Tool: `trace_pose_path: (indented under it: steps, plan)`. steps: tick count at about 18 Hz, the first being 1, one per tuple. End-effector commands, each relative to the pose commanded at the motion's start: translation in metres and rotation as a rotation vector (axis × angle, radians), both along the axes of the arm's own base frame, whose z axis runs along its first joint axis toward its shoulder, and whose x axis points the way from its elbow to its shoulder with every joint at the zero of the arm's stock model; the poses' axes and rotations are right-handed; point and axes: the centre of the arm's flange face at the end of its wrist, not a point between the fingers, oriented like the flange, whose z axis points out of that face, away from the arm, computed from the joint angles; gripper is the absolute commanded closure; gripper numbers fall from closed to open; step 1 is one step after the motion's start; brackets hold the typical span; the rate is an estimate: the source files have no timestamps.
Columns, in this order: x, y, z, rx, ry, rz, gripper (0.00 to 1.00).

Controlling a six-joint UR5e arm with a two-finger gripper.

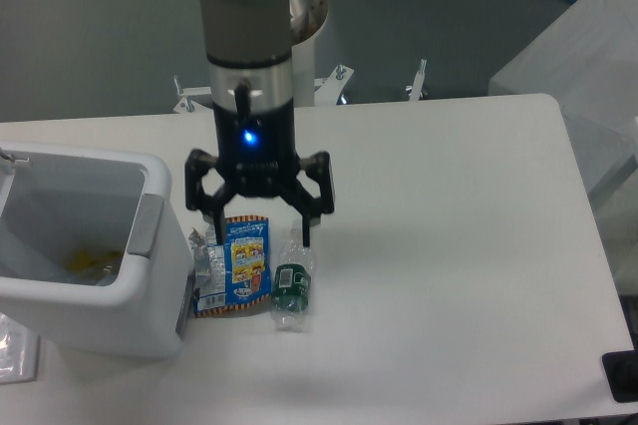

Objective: Place the trash in the trash can
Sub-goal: 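Move the open gripper over the clear bottle with green label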

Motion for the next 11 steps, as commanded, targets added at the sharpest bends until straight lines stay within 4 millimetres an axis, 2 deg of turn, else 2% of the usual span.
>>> trace_pose_path:
  steps: [2, 4, 6, 7, 8, 9, 11]
  plan:
    - [-0.006, -0.005, -0.013, -0.010, -0.024, 0.025, 0.00]
    - [-0.023, -0.021, -0.035, -0.036, -0.061, 0.061, 0.00]
    - [-0.024, -0.029, -0.054, -0.061, -0.082, 0.061, 0.00]
    - [-0.026, -0.029, -0.058, -0.069, -0.087, 0.062, 0.00]
    - [-0.027, -0.028, -0.072, -0.085, -0.107, 0.067, 0.00]
    - [-0.025, -0.029, -0.096, -0.121, -0.132, 0.062, 0.00]
    - [-0.027, -0.025, -0.111, -0.136, -0.147, 0.055, 0.00]
